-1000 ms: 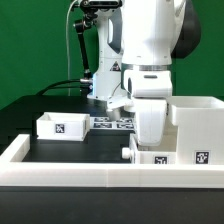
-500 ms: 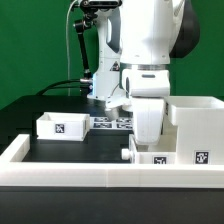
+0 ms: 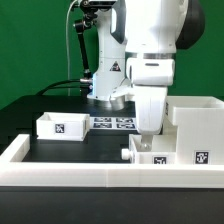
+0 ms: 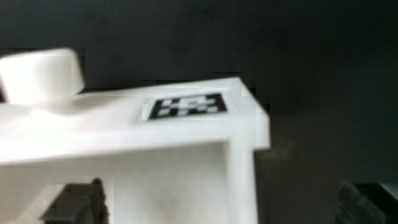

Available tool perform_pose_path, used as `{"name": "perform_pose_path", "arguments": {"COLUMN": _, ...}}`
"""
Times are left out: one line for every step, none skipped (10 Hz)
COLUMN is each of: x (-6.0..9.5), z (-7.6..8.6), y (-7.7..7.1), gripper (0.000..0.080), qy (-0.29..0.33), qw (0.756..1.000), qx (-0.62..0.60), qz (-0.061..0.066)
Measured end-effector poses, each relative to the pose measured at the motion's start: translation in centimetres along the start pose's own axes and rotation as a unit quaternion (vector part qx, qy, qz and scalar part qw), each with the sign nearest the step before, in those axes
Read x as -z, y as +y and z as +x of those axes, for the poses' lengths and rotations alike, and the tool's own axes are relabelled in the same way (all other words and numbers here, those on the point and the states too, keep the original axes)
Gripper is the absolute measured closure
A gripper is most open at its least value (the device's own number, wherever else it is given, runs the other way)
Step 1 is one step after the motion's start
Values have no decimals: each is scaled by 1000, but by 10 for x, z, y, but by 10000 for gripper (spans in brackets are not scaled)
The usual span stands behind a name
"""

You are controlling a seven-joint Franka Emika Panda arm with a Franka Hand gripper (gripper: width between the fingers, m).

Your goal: Assemble drawer

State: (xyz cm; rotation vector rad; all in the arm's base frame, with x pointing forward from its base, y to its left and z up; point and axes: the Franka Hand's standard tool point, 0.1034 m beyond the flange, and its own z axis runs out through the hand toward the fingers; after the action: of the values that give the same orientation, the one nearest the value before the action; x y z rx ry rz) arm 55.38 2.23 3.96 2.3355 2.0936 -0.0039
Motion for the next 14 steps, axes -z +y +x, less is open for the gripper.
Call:
{"name": "perform_pose_path", "arguments": {"x": 11, "z": -2, "y": 1, "gripper": 151, "qy": -4, "qw": 1000, "qx": -1, "qz": 7}}
{"name": "perform_pose_path", "arguments": {"x": 24, "z": -6, "y": 4, "gripper": 151, "qy": -9, "qw": 1000, "qx": 1, "qz": 15}}
{"name": "perform_pose_path", "arguments": {"x": 34, "z": -17, "y": 7, "gripper": 151, "qy": -12, "qw": 999, "qx": 24, "qz": 19}}
{"name": "perform_pose_path", "arguments": {"x": 39, "z": -32, "y": 11, "gripper": 151, "qy": -13, "qw": 999, "qx": 32, "qz": 16}}
{"name": "perform_pose_path", "arguments": {"x": 37, "z": -43, "y": 11, "gripper": 151, "qy": -12, "qw": 1000, "qx": 22, "qz": 17}}
{"name": "perform_pose_path", "arguments": {"x": 36, "z": -44, "y": 11, "gripper": 151, "qy": -11, "qw": 1000, "qx": 21, "qz": 17}}
{"name": "perform_pose_path", "arguments": {"x": 36, "z": -46, "y": 11, "gripper": 151, "qy": -10, "qw": 999, "qx": 24, "qz": 18}}
{"name": "perform_pose_path", "arguments": {"x": 32, "z": -54, "y": 11, "gripper": 151, "qy": -5, "qw": 999, "qx": 35, "qz": 18}}
{"name": "perform_pose_path", "arguments": {"x": 24, "z": -65, "y": 15, "gripper": 151, "qy": 18, "qw": 999, "qx": 43, "qz": 12}}
{"name": "perform_pose_path", "arguments": {"x": 19, "z": -73, "y": 22, "gripper": 151, "qy": 30, "qw": 998, "qx": 57, "qz": 10}}
{"name": "perform_pose_path", "arguments": {"x": 19, "z": -80, "y": 30, "gripper": 151, "qy": 50, "qw": 997, "qx": 67, "qz": 3}}
{"name": "perform_pose_path", "arguments": {"x": 17, "z": -85, "y": 35, "gripper": 151, "qy": 69, "qw": 995, "qx": 75, "qz": -1}}
{"name": "perform_pose_path", "arguments": {"x": 14, "z": -90, "y": 41, "gripper": 151, "qy": 86, "qw": 993, "qx": 85, "qz": -5}}
{"name": "perform_pose_path", "arguments": {"x": 11, "z": -90, "y": 45, "gripper": 151, "qy": 99, "qw": 991, "qx": 94, "qz": -9}}
